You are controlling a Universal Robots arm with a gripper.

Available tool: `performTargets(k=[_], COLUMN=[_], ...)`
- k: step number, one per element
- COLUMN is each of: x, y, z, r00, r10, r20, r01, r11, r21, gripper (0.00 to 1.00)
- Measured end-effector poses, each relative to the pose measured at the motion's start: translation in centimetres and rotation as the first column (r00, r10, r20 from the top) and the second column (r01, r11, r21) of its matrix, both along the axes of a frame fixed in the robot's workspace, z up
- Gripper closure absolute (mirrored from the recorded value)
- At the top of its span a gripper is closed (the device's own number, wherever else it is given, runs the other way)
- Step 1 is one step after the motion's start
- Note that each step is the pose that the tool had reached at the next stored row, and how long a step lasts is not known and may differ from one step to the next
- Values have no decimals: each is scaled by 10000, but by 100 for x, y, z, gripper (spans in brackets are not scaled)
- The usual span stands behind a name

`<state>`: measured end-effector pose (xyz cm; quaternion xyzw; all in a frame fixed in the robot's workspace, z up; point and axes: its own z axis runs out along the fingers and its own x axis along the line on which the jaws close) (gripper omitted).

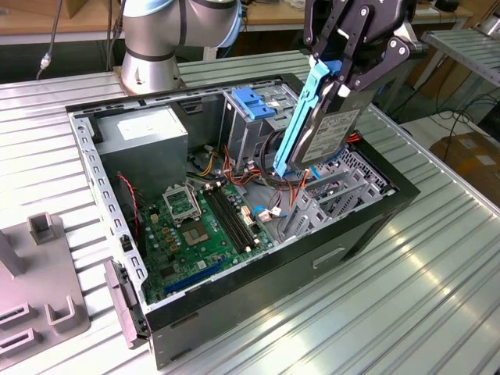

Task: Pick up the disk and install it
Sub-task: 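Insert the disk into the insertion slot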

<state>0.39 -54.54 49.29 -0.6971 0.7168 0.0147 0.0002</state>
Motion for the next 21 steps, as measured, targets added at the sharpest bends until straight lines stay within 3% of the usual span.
performTargets(k=[2,4,9,13,17,19,21], x=[136,156,218,390,497,524,532], y=[-7,-33,-47,-65,-68,-72,-104], z=[-31,-52,-84,-136,-195,-222,-248], r00=[10000,10000,10000,10000,10000,10000,10000], r10=[0,1,1,0,-11,-13,-12], r20=[0,3,19,25,25,25,25], r01=[0,-1,0,0,11,14,12], r11=[10000,10000,10000,10000,10000,10000,10000], r21=[-2,-1,-23,-61,-78,-82,-88], gripper=[63,63,63,63,63,63,63])
